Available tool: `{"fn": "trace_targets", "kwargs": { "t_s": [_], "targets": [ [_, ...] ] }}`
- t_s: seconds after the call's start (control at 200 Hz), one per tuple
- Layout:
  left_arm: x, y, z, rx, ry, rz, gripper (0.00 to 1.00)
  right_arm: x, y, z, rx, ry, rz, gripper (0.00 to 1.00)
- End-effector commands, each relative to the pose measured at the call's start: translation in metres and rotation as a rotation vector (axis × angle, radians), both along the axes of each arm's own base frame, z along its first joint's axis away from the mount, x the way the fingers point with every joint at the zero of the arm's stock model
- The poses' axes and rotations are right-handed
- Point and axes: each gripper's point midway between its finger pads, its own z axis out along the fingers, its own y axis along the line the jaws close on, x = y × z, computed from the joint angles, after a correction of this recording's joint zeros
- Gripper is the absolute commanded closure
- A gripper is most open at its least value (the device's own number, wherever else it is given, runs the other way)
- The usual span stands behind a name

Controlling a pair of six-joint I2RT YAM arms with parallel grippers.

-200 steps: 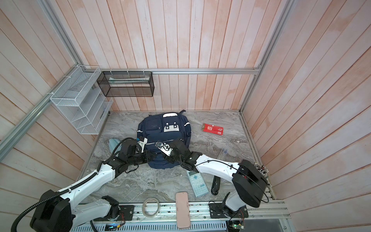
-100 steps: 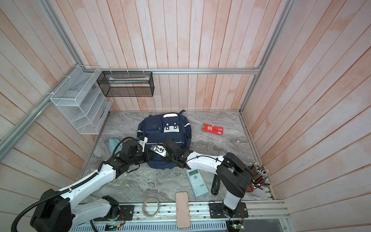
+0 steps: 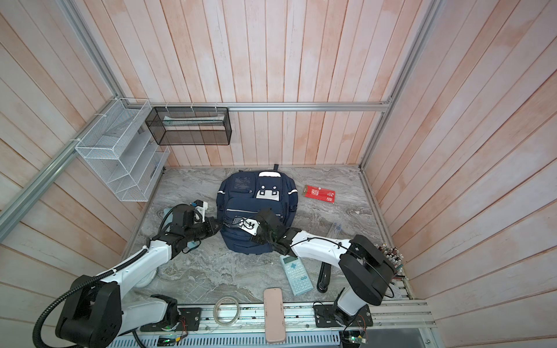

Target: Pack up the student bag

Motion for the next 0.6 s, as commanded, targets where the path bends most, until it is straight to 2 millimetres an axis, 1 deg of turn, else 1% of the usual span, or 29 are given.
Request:
{"fn": "trace_targets", "kwargs": {
  "t_s": [0.0, 0.07, 0.12, 0.19, 0.22, 0.32, 0.375, 0.44, 0.49, 0.595],
  "targets": [
    [0.021, 0.037, 0.009, 0.121, -0.061, 0.144, 1.0, 0.005, 0.002, 0.049, 0.11, -0.041, 0.01, 1.0],
    [0.038, 0.051, 0.018, 0.113, -0.089, 0.184, 1.0, -0.007, 0.007, 0.058, 0.14, -0.033, 0.075, 1.0],
    [0.054, 0.059, 0.023, 0.094, -0.123, 0.199, 1.0, -0.016, 0.009, 0.056, 0.149, -0.024, 0.122, 1.0],
    [0.074, 0.066, 0.023, 0.086, -0.151, 0.208, 1.0, -0.026, 0.008, 0.053, 0.158, -0.009, 0.16, 1.0],
    [0.084, 0.069, 0.026, 0.089, -0.174, 0.212, 1.0, -0.027, 0.007, 0.052, 0.162, -0.005, 0.16, 1.0],
    [0.112, 0.082, 0.022, 0.106, -0.207, 0.248, 1.0, -0.033, 0.001, 0.051, 0.159, -0.007, 0.164, 1.0],
    [0.123, 0.079, 0.024, 0.071, -0.233, 0.224, 1.0, -0.034, -0.001, 0.053, 0.16, -0.014, 0.168, 1.0],
    [0.132, 0.074, 0.025, 0.052, -0.256, 0.203, 1.0, -0.035, -0.002, 0.056, 0.168, -0.02, 0.172, 1.0],
    [0.137, 0.07, 0.025, 0.037, -0.274, 0.183, 0.99, -0.037, -0.001, 0.059, 0.177, -0.017, 0.181, 1.0],
    [0.145, 0.067, 0.018, 0.049, -0.28, 0.176, 0.98, -0.039, 0.003, 0.059, 0.184, -0.007, 0.194, 1.0]
  ]
}}
